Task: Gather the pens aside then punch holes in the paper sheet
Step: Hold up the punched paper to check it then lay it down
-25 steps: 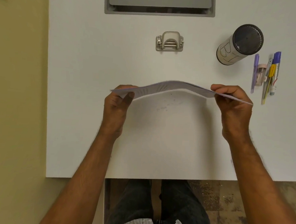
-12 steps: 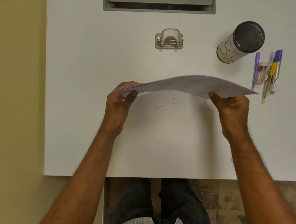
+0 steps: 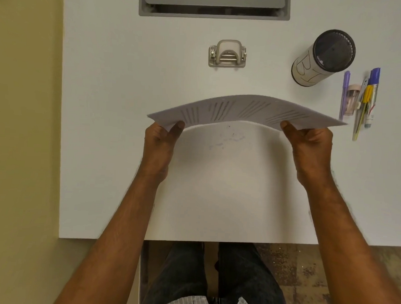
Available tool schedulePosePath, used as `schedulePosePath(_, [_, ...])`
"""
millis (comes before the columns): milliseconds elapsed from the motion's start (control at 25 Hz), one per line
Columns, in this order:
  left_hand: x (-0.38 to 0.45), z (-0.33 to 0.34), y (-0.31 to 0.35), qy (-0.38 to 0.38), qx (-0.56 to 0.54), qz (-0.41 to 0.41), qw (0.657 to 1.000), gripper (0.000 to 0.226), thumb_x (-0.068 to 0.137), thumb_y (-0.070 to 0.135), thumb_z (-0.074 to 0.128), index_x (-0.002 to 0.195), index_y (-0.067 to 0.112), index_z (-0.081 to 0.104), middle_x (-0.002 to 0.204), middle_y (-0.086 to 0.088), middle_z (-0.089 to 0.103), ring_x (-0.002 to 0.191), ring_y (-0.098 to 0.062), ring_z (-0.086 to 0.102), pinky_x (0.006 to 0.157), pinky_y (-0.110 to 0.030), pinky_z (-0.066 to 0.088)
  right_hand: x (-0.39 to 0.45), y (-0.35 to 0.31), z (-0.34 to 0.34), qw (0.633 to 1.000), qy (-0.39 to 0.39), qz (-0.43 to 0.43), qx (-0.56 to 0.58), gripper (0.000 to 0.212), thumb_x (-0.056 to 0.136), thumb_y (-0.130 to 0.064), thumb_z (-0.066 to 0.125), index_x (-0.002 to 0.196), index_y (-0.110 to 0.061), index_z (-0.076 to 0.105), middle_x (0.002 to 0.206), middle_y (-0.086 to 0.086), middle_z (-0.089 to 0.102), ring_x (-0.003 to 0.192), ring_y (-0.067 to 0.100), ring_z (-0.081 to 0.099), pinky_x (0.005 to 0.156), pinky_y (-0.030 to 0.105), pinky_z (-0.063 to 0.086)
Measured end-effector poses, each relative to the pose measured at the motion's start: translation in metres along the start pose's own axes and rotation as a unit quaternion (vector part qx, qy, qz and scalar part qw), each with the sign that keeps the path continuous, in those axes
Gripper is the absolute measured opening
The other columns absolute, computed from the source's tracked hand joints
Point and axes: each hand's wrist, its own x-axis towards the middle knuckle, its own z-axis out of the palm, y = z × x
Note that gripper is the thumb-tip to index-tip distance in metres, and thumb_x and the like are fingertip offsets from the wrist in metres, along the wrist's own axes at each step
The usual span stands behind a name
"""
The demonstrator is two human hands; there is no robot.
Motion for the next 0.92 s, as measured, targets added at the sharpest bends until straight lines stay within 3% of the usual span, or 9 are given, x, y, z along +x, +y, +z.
schedulePosePath(160, [0.000, 0.001, -0.002, 0.006, 0.009, -0.006, 1.000, 0.028, 0.103, 0.004, 0.061, 0.117, 0.028, 0.069, 0.108, 0.011, 0.075, 0.106, -0.004, 0.068, 0.102, -0.029, 0.055, 0.000, 0.003, -0.002, 1.000, -0.009, 0.001, -0.005, 0.032, 0.095, -0.014, 0.075, 0.123, -0.027, 0.069, 0.112, -0.013, 0.076, 0.110, 0.007, 0.072, 0.096, 0.025, 0.059])
schedulePosePath(320, [0.004, 0.001, -0.006, 0.002, 0.020, -0.011, 1.000, 0.030, 0.102, 0.007, 0.063, 0.115, 0.034, 0.069, 0.108, 0.015, 0.075, 0.107, -0.004, 0.069, 0.105, -0.032, 0.056, 0.005, 0.011, -0.001, 1.000, -0.014, 0.014, -0.024, 0.032, 0.096, -0.014, 0.073, 0.126, -0.024, 0.068, 0.113, -0.016, 0.075, 0.108, 0.003, 0.071, 0.095, 0.022, 0.059])
schedulePosePath(440, [0.006, 0.001, -0.007, 0.006, 0.048, -0.001, 0.999, 0.025, 0.104, 0.010, 0.062, 0.121, 0.026, 0.068, 0.108, 0.017, 0.075, 0.105, 0.000, 0.070, 0.099, -0.027, 0.057, 0.007, 0.011, -0.001, 0.998, -0.019, 0.015, -0.055, 0.031, 0.098, -0.013, 0.071, 0.128, -0.019, 0.068, 0.112, -0.015, 0.074, 0.104, -0.002, 0.071, 0.099, 0.026, 0.058])
schedulePosePath(560, [0.008, -0.005, -0.002, 0.002, 0.045, 0.015, 0.999, 0.023, 0.104, 0.012, 0.060, 0.125, 0.016, 0.068, 0.112, 0.015, 0.076, 0.106, -0.003, 0.073, 0.092, -0.024, 0.059, 0.011, -0.005, -0.011, 0.998, -0.045, -0.012, -0.038, 0.031, 0.096, -0.010, 0.072, 0.123, -0.025, 0.070, 0.113, -0.013, 0.077, 0.109, 0.007, 0.074, 0.097, 0.026, 0.059])
schedulePosePath(680, [0.006, -0.009, 0.005, -0.018, 0.000, 0.011, 1.000, 0.021, 0.104, 0.012, 0.059, 0.121, 0.018, 0.070, 0.109, 0.012, 0.080, 0.102, -0.008, 0.075, 0.085, -0.022, 0.059, 0.017, -0.030, -0.028, 0.998, -0.067, 0.002, 0.019, 0.021, 0.093, -0.016, 0.076, 0.110, -0.027, 0.073, 0.112, -0.008, 0.080, 0.108, 0.019, 0.076, 0.090, 0.029, 0.064])
schedulePosePath(760, [0.001, -0.005, 0.006, -0.020, -0.063, -0.008, 0.998, 0.022, 0.104, 0.008, 0.058, 0.120, 0.016, 0.071, 0.111, 0.006, 0.080, 0.103, -0.011, 0.076, 0.085, -0.022, 0.059, 0.015, -0.041, -0.029, 0.993, -0.050, 0.046, 0.093, 0.021, 0.093, -0.017, 0.075, 0.112, -0.025, 0.074, 0.117, -0.002, 0.079, 0.112, 0.025, 0.075, 0.083, 0.030, 0.065])
schedulePosePath(920, [-0.017, 0.020, -0.001, 0.005, -0.209, -0.064, 0.976, 0.026, 0.104, 0.003, 0.054, 0.118, 0.017, 0.070, 0.116, 0.004, 0.079, 0.108, -0.009, 0.074, 0.087, -0.020, 0.058, -0.010, -0.048, 0.008, 0.932, -0.037, 0.135, 0.336, 0.024, 0.099, -0.007, 0.062, 0.114, -0.022, 0.072, 0.122, 0.003, 0.077, 0.112, 0.020, 0.074, 0.088, 0.036, 0.065])
